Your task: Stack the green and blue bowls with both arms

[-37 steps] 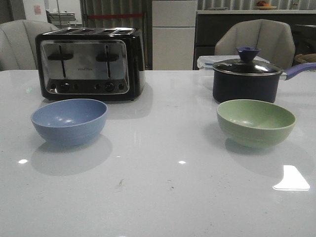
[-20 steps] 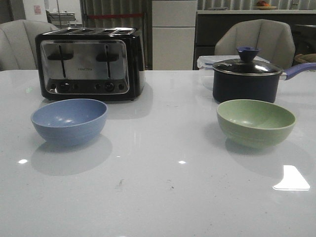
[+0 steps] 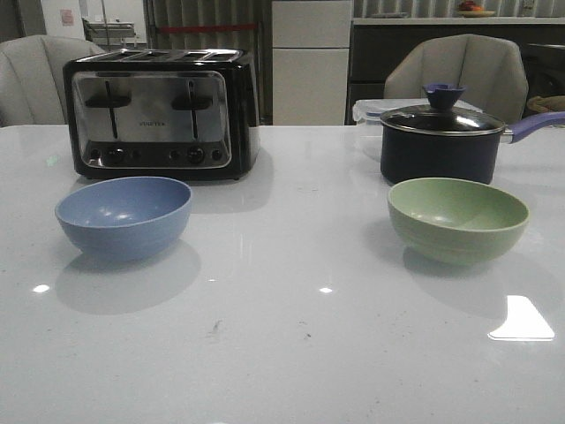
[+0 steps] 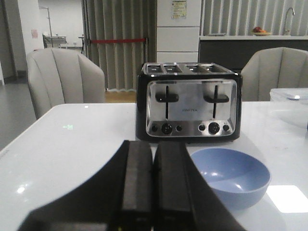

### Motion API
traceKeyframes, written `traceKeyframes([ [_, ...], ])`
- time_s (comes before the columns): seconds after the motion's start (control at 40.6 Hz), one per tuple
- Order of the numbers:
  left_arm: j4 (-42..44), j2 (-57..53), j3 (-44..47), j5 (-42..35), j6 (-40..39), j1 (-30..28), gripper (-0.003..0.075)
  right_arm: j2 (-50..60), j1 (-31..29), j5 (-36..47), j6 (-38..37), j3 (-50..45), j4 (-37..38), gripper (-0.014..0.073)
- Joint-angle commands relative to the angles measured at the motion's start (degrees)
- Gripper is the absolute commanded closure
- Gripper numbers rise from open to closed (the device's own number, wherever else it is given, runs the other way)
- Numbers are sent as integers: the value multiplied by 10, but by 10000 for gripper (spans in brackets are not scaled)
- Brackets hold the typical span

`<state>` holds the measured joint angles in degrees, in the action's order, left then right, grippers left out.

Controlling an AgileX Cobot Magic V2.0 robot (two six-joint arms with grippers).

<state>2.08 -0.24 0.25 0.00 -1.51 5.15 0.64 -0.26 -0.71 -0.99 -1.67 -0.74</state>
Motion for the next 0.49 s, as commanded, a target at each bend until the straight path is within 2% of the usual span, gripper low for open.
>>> traceKeyframes([
  [0.0, -2, -11, -12, -61, -5, -1, 627, 10, -1, 39, 2, 32, -6, 536],
  [0.172, -2, -8, -87, -35, -5, -1, 627, 9, -1, -8, 2, 117, -7, 536],
  [0.467, -2, 81, -264, 118, -5, -1, 627, -93, -1, -157, 2, 303, -7, 536],
])
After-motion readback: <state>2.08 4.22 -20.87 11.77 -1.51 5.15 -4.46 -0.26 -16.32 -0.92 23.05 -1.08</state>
